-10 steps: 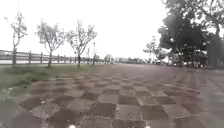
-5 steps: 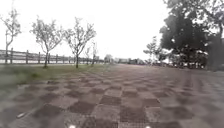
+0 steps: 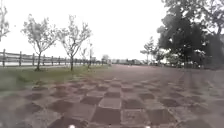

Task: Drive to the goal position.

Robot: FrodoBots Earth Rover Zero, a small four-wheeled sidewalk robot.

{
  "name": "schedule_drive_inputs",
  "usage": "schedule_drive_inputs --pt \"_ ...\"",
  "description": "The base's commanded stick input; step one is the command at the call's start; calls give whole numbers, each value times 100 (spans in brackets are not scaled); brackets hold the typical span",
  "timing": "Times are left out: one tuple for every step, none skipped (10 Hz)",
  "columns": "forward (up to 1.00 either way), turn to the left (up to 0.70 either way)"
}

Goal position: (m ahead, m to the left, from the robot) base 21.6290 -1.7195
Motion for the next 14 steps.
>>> schedule_drive_inputs --pt "85 -5" --pt "85 -16" --pt "85 -22" --pt "85 -22" --pt "85 0" --pt "85 0" --pt "85 0" --pt "85 0" --pt "85 0" --pt "85 0" --pt "85 0" --pt "85 0" --pt "85 0" --pt "85 0"
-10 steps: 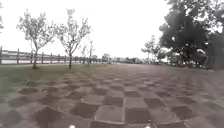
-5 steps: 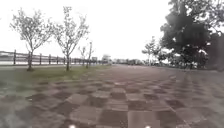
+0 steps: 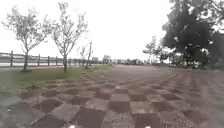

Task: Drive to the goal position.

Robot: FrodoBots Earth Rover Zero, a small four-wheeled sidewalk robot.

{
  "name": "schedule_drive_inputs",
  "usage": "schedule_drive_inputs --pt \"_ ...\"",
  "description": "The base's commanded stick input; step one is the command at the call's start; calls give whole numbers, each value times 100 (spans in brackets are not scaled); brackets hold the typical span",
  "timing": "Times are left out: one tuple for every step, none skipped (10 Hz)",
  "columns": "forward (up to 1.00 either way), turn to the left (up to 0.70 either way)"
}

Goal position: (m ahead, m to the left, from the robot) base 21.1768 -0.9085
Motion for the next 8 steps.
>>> schedule_drive_inputs --pt "85 0" --pt "85 -5" --pt "85 -16" --pt "85 -20" --pt "85 -12" --pt "85 -3" --pt "85 0" --pt "85 0"
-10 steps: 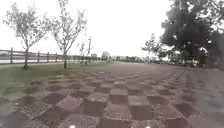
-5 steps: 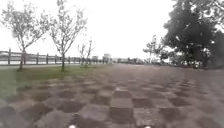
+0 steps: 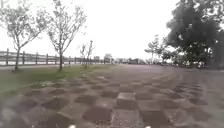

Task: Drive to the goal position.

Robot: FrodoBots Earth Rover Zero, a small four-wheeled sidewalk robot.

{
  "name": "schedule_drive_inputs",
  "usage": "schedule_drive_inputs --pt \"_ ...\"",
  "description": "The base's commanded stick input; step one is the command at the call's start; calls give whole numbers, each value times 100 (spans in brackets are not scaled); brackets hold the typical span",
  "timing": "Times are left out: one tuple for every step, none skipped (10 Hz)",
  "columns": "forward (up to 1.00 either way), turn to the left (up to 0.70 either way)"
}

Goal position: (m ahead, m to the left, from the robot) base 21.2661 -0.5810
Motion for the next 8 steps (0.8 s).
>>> schedule_drive_inputs --pt "85 0" --pt "85 0" --pt "85 0" --pt "85 0" --pt "85 0" --pt "85 0" --pt "85 0" --pt "85 0"
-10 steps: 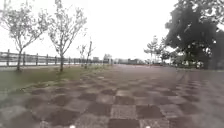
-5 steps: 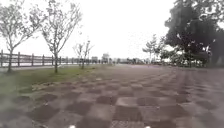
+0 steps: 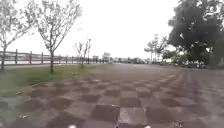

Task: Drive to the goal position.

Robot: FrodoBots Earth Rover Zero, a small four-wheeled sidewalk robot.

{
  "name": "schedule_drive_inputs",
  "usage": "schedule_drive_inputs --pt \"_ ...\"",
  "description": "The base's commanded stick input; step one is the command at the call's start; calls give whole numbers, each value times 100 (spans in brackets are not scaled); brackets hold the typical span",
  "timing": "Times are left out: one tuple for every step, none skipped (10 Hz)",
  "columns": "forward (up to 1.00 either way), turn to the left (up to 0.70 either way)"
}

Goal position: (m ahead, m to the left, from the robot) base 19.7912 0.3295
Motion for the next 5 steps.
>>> schedule_drive_inputs --pt "85 0" --pt "85 0" --pt "85 0" --pt "85 0" --pt "85 -14"
